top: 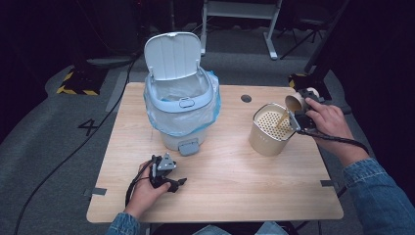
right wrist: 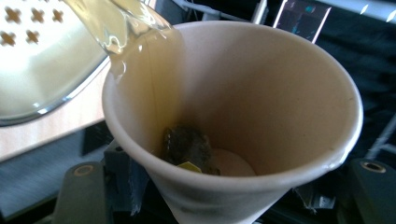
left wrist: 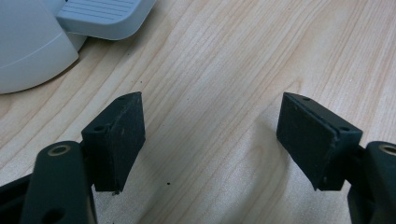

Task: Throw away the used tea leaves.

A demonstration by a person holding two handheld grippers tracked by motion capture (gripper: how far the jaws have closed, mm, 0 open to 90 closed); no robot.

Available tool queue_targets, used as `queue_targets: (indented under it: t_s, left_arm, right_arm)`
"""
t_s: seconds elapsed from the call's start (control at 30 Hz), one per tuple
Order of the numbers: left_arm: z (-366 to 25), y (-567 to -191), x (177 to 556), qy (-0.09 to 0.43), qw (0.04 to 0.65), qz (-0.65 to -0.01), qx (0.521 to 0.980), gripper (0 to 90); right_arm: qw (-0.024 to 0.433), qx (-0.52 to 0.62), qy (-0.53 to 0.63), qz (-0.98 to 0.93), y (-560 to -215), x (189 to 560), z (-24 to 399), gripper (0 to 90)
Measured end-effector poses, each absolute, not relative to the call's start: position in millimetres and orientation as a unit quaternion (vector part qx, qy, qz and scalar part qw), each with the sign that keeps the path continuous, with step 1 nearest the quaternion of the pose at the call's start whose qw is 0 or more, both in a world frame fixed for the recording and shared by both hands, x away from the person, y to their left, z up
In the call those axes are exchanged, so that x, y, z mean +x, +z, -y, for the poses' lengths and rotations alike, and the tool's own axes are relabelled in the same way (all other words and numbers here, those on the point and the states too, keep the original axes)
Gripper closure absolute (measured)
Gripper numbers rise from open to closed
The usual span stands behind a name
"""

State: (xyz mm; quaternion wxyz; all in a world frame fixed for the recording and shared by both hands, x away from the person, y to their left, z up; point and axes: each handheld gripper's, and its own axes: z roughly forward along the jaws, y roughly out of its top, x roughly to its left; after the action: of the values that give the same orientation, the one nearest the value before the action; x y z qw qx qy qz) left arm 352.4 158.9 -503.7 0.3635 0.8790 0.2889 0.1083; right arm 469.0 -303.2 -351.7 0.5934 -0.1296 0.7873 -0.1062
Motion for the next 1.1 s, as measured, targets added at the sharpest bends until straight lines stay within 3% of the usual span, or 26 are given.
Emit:
queue_targets:
  t_s: [0.6,1.1]
  left_arm:
    - [-159,-504,352,0.108,0.363,-0.289,0.879,24.0]
    - [-159,-504,352,0.108,0.363,-0.289,0.879,24.0]
  right_arm:
    - [0.634,-0.282,-0.244,-0.677,-361,459,283,31.3]
    - [0.631,-0.354,-0.333,-0.605,-369,456,276,31.4]
